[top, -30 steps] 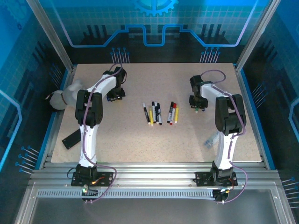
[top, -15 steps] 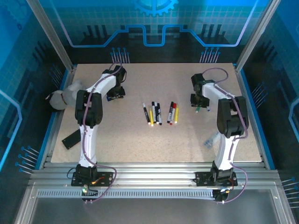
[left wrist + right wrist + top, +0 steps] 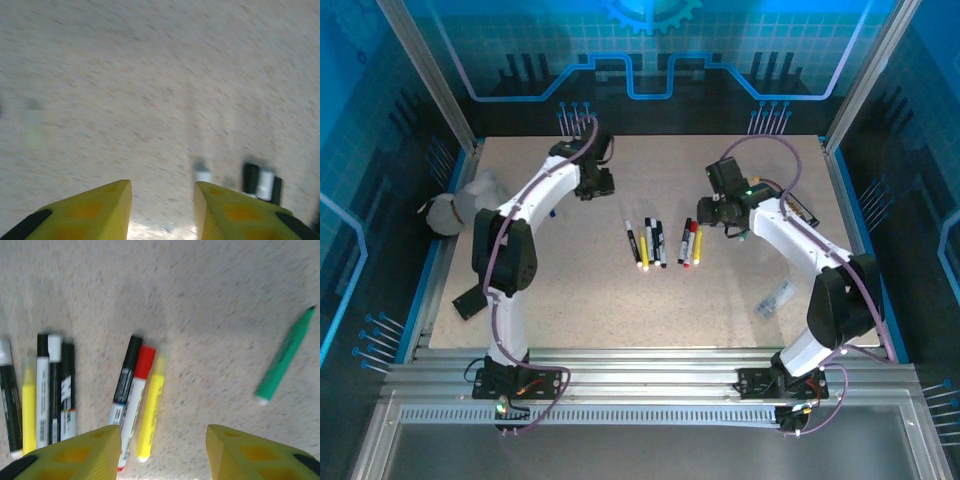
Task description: Open the pen caps
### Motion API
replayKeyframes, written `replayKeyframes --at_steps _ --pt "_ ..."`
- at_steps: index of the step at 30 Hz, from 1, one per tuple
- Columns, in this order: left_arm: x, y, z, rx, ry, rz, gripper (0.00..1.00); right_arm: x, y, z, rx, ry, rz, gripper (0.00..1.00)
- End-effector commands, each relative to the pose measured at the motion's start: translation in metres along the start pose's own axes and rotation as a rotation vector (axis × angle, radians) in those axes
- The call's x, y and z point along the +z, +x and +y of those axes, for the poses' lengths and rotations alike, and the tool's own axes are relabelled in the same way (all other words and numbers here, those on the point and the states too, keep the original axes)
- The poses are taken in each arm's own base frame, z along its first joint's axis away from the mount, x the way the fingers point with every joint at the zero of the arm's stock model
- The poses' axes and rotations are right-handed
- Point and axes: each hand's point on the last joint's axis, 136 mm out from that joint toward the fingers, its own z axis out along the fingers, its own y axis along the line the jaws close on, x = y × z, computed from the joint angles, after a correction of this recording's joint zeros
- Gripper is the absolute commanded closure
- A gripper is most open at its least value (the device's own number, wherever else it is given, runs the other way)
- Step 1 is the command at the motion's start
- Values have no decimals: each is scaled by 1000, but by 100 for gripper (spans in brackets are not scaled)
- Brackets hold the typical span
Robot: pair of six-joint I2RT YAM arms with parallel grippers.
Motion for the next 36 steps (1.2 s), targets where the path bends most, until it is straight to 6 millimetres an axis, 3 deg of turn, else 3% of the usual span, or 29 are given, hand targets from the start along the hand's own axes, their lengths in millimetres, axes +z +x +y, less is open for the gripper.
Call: replayKeyframes --at_steps 1,8,36 --pt "25 24 -24 -10 53 86 61 11 15 16 3 -29 37 49" --pt "45 48 -43 16 63 134 61 16 23 26 -22 -47 57 46" --pt "96 83 -42 11 34 245 62 25 23 35 -32 -74 68 41"
